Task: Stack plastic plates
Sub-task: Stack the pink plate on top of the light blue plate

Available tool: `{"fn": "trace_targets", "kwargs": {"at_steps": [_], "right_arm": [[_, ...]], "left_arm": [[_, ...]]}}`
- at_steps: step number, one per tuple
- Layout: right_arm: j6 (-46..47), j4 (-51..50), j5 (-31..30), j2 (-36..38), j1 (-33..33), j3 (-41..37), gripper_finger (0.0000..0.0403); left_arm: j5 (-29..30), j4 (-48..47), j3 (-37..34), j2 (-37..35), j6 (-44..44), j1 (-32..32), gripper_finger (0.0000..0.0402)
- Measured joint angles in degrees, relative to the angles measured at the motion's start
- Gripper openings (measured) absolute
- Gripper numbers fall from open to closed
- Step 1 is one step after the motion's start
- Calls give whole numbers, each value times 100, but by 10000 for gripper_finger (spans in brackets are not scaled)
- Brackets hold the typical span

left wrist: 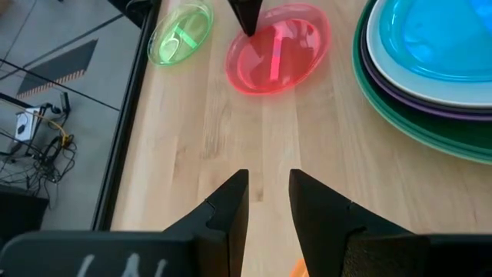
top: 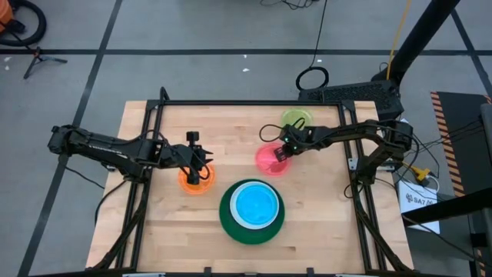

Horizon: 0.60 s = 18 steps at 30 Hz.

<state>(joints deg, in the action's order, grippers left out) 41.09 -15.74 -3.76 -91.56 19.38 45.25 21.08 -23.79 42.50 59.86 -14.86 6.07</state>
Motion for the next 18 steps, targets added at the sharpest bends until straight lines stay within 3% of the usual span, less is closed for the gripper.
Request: {"fn": "trace_targets", "kwargs": {"at_steps": [10,18], "right_arm": [[-185,476,-11,21,0,-2,3],[-422,719,-64,694,17,-9,2]], "left_arm": [[-2,0,2,0,5,0,104],[-2,-2,2,0,9,0,104]]}}
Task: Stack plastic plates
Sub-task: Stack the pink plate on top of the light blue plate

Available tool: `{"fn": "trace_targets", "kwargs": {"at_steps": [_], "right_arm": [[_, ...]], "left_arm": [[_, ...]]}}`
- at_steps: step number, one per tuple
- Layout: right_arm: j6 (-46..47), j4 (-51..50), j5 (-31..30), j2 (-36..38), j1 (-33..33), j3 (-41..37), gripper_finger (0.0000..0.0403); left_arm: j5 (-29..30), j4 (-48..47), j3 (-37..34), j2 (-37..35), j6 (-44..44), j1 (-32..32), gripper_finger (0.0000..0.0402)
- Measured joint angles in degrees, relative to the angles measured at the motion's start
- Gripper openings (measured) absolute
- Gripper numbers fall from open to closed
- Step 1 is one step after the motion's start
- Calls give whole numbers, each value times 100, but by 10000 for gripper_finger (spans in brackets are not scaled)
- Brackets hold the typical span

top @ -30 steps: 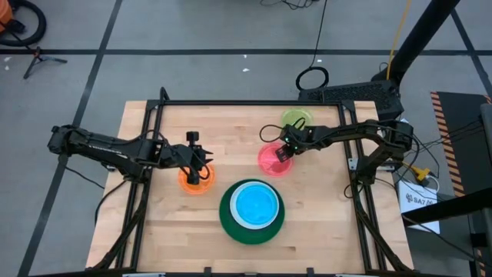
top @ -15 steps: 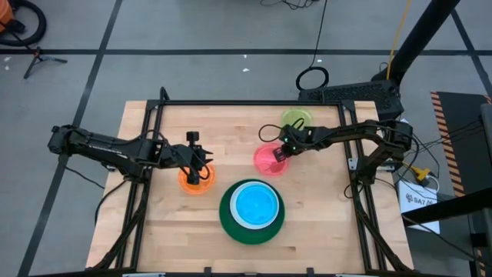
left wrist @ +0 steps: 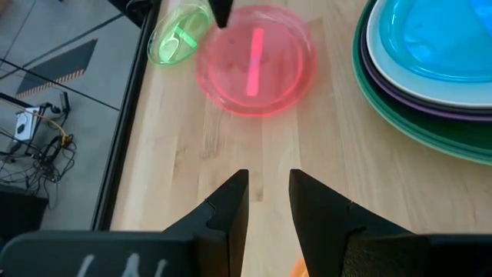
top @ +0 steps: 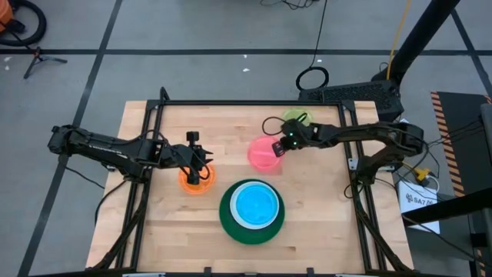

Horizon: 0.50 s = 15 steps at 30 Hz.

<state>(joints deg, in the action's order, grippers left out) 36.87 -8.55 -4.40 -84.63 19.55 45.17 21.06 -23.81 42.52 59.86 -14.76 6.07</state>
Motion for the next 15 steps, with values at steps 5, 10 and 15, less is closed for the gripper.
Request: {"fn": "trace_targets", "kwargs": {"at_steps": [5,10,15], "right_arm": [[-98,74,148,634,-58,0,2],[-188,61,884,1118,-369,2,2],[-77,55,1093,1204,-988,2,2]], "left_arm": [[0,2,0,0,0,0,104],[0,2,0,0,0,0,104],[0,4,0,-2,0,0,104]]}}
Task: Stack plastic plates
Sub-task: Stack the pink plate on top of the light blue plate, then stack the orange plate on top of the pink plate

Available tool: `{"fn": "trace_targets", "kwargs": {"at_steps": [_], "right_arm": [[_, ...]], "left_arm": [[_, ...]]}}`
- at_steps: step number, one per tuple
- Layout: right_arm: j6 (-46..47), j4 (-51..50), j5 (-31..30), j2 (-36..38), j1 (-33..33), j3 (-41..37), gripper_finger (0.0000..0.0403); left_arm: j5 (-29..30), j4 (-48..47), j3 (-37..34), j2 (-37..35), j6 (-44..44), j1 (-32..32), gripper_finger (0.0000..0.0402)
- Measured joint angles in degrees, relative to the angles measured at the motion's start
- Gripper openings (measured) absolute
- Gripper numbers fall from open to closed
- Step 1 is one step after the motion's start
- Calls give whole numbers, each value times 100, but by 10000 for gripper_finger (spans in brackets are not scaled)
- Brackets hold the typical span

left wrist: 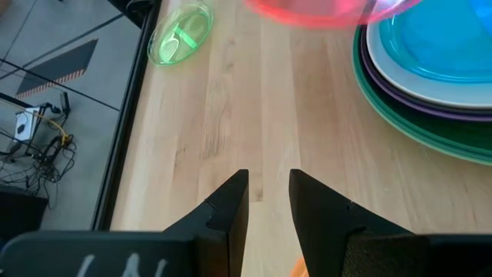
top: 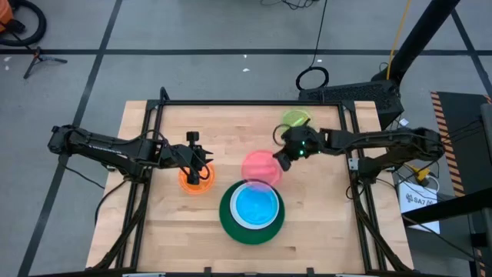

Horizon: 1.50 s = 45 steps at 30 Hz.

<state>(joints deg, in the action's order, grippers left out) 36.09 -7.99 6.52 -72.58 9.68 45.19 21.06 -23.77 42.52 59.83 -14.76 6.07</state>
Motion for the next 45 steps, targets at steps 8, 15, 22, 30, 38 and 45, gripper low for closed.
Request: {"fn": "trace_targets", "kwargs": {"at_steps": [8,15,22,30,38,45], "right_arm": [[535,125,97,-431,-961,7,2],[832,589,86,-869,-1377,7,3],[932,643,-240,-985,-1467,7,59],[912,627,-227,-954,-1467,7,122],[378,584,-211,-876,-1467,4,132],[-537,527,-191,-827,-1467,7,132]], "left_arm": [[0,26,0,0,-1,0,104],[-1,46,0,0,-15,0,104],[0,113,2,0,-39,0,104],[0,94,2,0,33,0,103],[-2,-200,2,0,578,-14,103],[-398,-1073,4,69,1801,-341,93]]}}
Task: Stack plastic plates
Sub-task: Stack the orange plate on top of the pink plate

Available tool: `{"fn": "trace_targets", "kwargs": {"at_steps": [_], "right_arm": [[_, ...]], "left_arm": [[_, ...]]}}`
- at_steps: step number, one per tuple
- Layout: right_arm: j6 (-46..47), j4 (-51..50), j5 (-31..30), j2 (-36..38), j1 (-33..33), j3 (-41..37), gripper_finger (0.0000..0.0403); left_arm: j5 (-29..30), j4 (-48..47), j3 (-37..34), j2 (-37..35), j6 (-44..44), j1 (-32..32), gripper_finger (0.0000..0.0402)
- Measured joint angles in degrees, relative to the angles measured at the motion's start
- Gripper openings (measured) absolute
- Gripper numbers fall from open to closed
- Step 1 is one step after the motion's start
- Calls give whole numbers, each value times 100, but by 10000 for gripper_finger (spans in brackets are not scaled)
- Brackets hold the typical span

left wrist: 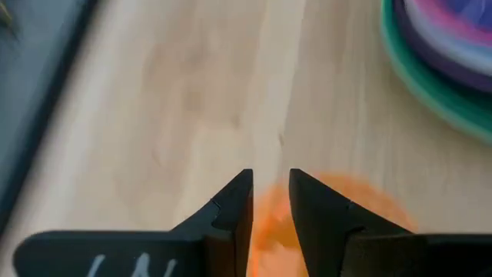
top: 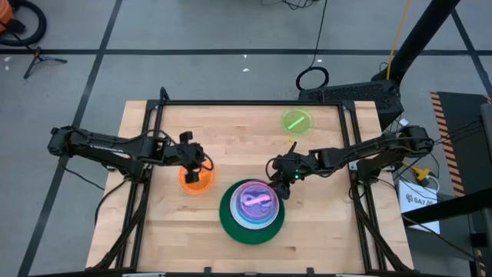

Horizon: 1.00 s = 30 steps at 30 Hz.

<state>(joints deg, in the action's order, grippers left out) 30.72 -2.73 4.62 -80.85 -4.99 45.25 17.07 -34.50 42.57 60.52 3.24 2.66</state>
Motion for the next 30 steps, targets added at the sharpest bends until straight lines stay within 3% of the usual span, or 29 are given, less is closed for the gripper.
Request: {"fn": "trace_targets", "kwargs": {"at_steps": [5,10,12,16,18,25,30], "right_arm": [[-483,-481,7,193,0,0,132],[-1013,-850,-4,542,12,-2,132],[-1329,-887,-36,686,35,-2,132],[-1797,-881,-42,905,154,-2,132],[-1955,-869,-50,980,223,-2,132],[-2108,-874,-45,1033,432,-2,132],[-2100,-880,-32,1005,428,-2,132]], "left_arm": [[-215,-665,0,271,1054,-170,64],[-627,-1043,2,770,1352,-350,36],[-848,-991,2,1019,1075,-491,26],[-1493,-777,0,1462,-454,-635,7],[-1526,-560,0,1562,-827,-682,6],[-1422,-461,0,1654,-1391,-972,27],[-1422,-547,0,1709,-1576,-1233,64]]}}
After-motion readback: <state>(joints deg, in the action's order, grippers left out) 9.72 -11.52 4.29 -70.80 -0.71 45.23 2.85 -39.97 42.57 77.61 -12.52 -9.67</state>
